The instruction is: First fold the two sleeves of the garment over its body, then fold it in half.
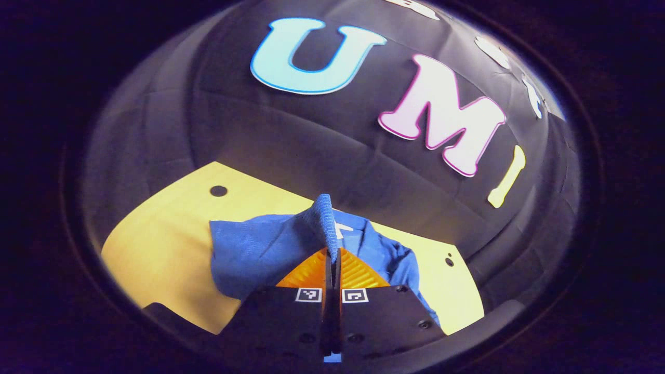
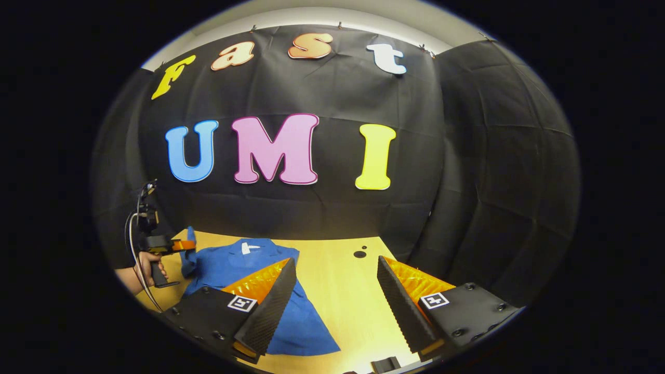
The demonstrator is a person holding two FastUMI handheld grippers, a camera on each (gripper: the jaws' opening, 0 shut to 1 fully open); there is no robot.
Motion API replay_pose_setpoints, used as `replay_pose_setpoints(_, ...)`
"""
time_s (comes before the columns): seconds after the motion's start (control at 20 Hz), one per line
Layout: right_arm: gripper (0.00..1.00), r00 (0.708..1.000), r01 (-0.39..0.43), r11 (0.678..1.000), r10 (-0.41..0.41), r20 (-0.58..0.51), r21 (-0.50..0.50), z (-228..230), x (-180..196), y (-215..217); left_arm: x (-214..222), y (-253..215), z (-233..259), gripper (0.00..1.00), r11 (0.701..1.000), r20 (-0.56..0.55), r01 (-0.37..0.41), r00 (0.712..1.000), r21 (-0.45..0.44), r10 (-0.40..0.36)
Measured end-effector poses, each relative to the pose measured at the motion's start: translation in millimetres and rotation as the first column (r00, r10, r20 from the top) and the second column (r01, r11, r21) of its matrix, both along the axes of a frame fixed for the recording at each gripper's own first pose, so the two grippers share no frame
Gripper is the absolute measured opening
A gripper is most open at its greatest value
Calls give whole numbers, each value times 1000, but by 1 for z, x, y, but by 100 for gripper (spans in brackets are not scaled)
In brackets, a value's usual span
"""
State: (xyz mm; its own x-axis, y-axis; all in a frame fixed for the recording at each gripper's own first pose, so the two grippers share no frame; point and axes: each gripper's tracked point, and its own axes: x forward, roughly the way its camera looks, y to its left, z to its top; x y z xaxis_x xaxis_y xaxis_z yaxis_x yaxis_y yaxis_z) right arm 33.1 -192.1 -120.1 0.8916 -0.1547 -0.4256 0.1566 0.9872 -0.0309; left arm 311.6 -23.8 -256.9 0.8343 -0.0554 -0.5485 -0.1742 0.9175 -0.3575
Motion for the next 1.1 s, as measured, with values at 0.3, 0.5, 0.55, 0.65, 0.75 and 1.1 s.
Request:
replay_pose_setpoints(0.3,98,998,56,998,-56,-31,6,-22,-5,-52,71,-140,-24,0,991,24,114,993,-73,-113)
replay_pose_setpoints(0.5,98,995,74,997,-74,-60,14,-41,-7,-73,95,-189,-39,63,984,27,140,990,-115,-138)
replay_pose_setpoints(0.55,98,995,75,997,-74,-68,23,-46,-7,-75,96,-192,-41,83,987,19,134,991,-91,-132)
replay_pose_setpoints(0.65,98,994,75,996,-71,-87,53,-58,-6,-75,90,-193,-40,85,989,17,137,990,-48,-137)
replay_pose_setpoints(0.75,98,993,68,994,-58,-107,86,-71,-7,-70,75,-186,-30,85,990,36,144,989,-1,-144)
replay_pose_setpoints(1.1,98,976,-7,984,46,-215,178,-123,-7,-22,-39,-100,1,85,973,-1,106,994,204,-108)
